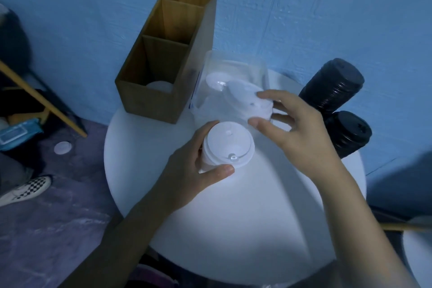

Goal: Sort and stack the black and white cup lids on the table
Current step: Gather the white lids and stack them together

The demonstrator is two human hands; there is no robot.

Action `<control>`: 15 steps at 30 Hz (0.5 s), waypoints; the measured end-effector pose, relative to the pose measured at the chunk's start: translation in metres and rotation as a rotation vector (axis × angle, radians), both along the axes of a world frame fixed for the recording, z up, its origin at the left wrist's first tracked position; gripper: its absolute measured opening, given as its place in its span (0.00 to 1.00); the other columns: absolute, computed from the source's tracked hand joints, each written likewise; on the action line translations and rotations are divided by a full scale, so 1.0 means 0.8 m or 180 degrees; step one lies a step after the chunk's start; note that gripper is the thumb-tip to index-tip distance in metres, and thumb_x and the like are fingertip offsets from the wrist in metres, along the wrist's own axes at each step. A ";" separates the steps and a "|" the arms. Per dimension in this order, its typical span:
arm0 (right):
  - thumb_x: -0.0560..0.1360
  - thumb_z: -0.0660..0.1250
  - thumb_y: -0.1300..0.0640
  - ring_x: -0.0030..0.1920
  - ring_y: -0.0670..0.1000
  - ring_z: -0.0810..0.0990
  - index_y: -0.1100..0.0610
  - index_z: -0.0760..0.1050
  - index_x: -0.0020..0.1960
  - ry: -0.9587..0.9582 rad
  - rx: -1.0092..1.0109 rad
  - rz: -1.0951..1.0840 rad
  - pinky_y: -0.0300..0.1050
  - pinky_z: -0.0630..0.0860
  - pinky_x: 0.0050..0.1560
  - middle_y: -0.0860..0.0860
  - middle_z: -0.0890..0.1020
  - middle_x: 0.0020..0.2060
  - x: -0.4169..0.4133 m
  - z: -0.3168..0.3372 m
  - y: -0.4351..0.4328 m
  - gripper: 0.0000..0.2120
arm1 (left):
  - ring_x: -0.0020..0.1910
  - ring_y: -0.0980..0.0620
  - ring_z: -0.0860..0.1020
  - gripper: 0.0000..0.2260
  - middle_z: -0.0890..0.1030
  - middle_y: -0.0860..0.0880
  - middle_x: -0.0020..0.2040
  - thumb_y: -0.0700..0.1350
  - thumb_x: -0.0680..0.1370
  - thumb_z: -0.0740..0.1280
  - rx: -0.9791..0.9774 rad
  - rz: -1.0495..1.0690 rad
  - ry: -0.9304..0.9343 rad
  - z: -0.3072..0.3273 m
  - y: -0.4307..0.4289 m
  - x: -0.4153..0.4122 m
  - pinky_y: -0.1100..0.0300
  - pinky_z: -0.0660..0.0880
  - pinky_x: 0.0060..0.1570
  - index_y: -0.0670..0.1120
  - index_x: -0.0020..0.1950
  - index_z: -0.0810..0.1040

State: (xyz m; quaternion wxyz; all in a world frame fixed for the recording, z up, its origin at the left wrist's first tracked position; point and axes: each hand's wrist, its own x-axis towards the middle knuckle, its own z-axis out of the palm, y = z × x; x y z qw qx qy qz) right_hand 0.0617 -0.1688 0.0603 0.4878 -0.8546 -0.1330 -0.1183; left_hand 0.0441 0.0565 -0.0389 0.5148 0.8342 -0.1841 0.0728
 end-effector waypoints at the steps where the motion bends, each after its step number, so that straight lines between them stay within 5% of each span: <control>1: 0.69 0.75 0.41 0.61 0.48 0.82 0.46 0.80 0.61 0.0014 0.0027 0.0039 0.51 0.78 0.65 0.44 0.82 0.60 -0.014 -0.005 -0.003 0.23 | 0.67 0.65 0.74 0.35 0.72 0.72 0.68 0.65 0.69 0.74 -0.0015 0.0005 0.0062 0.001 -0.001 -0.001 0.56 0.78 0.65 0.73 0.72 0.61; 9: 0.74 0.77 0.56 0.70 0.49 0.74 0.46 0.77 0.64 0.0564 0.0068 0.0475 0.52 0.74 0.69 0.41 0.77 0.65 -0.062 -0.040 -0.005 0.20 | 0.63 0.65 0.77 0.38 0.72 0.75 0.66 0.66 0.68 0.74 0.0051 -0.0217 0.0184 0.007 -0.004 -0.009 0.63 0.79 0.60 0.70 0.74 0.59; 15: 0.67 0.80 0.41 0.64 0.46 0.79 0.44 0.77 0.57 0.0751 0.0070 0.0263 0.52 0.77 0.64 0.39 0.79 0.64 -0.061 -0.030 0.007 0.22 | 0.60 0.66 0.79 0.35 0.75 0.74 0.63 0.66 0.66 0.74 0.0026 -0.0209 0.0276 0.007 -0.001 -0.007 0.62 0.81 0.56 0.71 0.69 0.61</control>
